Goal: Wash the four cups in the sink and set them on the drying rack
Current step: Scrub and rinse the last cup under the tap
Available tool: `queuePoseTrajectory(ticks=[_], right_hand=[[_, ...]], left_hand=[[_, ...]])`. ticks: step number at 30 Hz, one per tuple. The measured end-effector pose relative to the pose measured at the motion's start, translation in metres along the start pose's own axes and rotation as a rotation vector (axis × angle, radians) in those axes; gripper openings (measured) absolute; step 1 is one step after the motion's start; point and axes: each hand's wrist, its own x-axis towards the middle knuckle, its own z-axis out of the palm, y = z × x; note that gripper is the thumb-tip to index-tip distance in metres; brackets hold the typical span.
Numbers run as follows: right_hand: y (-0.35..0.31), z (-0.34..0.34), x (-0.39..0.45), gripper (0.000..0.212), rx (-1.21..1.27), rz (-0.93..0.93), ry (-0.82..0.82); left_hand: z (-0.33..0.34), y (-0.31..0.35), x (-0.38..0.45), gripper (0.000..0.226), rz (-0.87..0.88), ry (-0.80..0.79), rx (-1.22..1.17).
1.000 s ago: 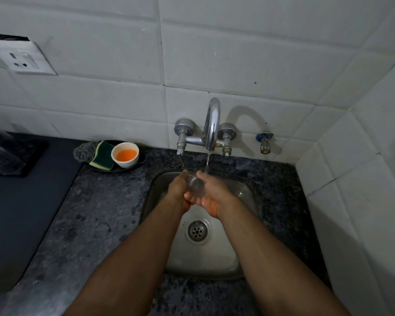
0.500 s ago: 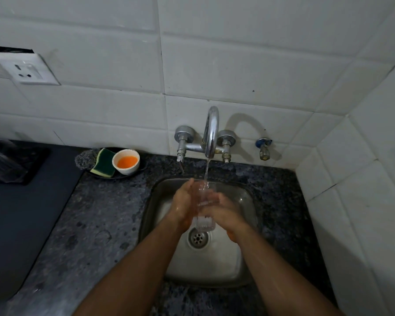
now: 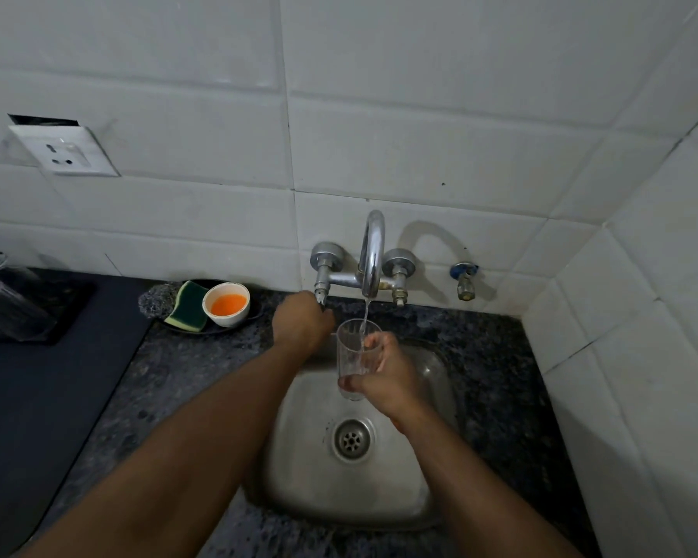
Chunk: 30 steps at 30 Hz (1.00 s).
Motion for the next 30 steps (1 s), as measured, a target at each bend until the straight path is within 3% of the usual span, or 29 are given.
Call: queuePoseTrajectory(ticks=[4,9,14,22,30], right_hand=[[-0.001,0.000,0.000,0.066,-0.020,-0.013,0.021],[-0.005,0.000,-0.001,0.066,-0.026,-0.019,0.026],[-0.005,0.001,0.000,0.067,-0.023,-0.013,0.043],[-0.003,-0.006,0.000,0.069,0.009,0.010,0.050],[-0.005,-0.003,0.002,0.069,-0.020,0.018,0.033]], left_hand=[[0.000,0.002,0.011,0.026,0.126,-0.032,0.117],[0.006,-0.001,0.013,0.027,0.133,-0.052,0.126],[0.008,-0.003,0.019,0.048,0.171,-0.055,0.202],[0.006,-0.002,0.017,0.025,0.225,-0.018,0.325],[0.008,-0.001,0.016,0.032,0.272,0.019,0.503]])
